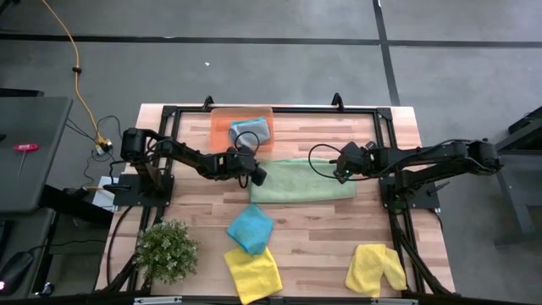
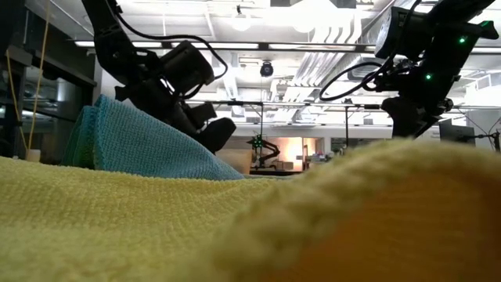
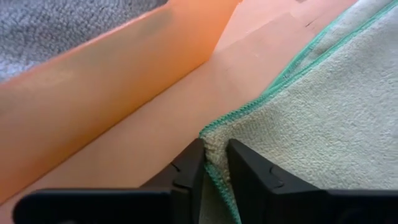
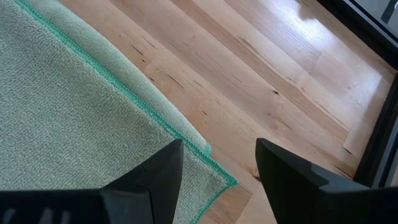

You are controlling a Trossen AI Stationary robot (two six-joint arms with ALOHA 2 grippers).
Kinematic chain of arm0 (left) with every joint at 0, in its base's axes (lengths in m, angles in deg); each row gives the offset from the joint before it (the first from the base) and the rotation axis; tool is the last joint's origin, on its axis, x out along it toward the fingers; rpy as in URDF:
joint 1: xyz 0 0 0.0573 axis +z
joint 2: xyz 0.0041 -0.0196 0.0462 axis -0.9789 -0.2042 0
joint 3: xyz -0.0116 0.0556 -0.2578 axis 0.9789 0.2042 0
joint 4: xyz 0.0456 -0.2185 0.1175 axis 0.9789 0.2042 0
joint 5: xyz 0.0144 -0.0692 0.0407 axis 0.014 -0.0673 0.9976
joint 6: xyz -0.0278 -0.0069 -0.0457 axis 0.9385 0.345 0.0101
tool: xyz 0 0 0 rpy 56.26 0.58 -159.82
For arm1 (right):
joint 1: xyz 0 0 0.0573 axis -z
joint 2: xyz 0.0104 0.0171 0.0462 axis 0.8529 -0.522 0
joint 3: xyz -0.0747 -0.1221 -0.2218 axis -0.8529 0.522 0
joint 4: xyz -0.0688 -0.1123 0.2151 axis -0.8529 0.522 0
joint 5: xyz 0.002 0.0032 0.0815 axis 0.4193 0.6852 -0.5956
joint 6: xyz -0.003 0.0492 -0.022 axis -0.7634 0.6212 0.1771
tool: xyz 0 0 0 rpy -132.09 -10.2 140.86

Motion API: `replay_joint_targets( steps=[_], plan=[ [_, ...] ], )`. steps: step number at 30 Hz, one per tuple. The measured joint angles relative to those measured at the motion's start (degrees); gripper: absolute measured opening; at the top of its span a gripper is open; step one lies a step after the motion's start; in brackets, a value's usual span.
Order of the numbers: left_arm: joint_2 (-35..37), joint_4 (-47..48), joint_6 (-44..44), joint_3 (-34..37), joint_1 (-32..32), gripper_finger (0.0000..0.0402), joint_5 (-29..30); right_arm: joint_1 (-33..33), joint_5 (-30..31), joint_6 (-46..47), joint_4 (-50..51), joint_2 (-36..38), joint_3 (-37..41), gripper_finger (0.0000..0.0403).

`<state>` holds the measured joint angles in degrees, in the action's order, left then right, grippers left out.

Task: Fold microfiber towels
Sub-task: Fold the green microfiber cloth

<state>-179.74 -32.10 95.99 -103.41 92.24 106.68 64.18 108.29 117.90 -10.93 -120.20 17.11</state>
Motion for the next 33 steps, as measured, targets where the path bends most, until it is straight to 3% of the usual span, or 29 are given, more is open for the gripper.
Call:
replay_joint_targets(
  steps=[6, 14, 23, 33],
  plan=[
    [0.20, -0.25, -0.20, 0.00, 0.00, 0.0051, 1.59, -0.02, 0.00, -0.02, 0.03, -0.01, 0.00, 0.0194],
    [4.28, -0.25, -2.18, 0.00, -1.15, 0.0004, 2.80, -0.02, 0.00, -0.02, 0.12, -0.01, 0.00, 0.0194],
    [4.77, 7.30, 0.78, 0.00, -2.92, 0.0003, 2.86, -0.02, -0.29, -0.04, 0.16, 0.00, 0.00, 0.0194],
    [7.87, 7.77, 3.02, -0.02, -6.77, 0.0001, 5.69, -0.02, -0.58, -0.04, 0.60, 0.00, 0.00, 0.0194]
  ],
)
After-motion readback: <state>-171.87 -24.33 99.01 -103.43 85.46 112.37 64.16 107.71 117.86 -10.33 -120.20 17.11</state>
